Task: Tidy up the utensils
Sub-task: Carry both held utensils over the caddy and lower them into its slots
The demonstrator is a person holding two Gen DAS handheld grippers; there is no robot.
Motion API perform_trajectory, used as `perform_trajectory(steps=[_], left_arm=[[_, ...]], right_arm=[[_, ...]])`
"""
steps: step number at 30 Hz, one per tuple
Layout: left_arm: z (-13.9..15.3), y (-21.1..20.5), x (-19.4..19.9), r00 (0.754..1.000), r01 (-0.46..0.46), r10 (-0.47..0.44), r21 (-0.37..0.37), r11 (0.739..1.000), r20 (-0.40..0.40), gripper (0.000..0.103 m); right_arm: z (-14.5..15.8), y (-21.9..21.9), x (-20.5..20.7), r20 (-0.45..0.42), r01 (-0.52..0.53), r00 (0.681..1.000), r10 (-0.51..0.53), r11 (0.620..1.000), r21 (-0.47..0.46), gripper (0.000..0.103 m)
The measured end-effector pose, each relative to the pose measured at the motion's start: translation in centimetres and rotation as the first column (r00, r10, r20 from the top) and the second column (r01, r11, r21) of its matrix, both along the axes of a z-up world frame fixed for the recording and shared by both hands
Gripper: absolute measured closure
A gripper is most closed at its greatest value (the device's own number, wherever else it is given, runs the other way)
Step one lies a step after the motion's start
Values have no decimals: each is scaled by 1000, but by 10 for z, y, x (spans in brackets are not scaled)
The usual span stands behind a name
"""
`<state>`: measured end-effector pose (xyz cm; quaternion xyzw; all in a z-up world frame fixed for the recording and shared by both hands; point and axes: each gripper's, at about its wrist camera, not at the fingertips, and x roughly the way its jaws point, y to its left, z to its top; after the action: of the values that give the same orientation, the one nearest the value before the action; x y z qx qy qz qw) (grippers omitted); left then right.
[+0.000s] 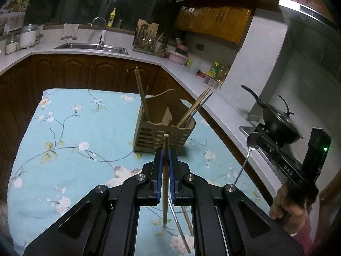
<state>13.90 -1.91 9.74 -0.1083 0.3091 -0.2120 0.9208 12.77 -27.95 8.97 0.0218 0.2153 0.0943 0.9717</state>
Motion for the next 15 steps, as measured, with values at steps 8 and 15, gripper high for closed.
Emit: perform_trajectory(steps=[8,15], left_arm=[[15,5,5,999,-19,19,-15,1000,36,98],[30,5,16,997,-23,24,-13,1000,71,98]], right_arm=[[-1,3,6,29,23,999,-22,999,-37,100],[2,12,22,63,44,997,-39,995,-84,100]])
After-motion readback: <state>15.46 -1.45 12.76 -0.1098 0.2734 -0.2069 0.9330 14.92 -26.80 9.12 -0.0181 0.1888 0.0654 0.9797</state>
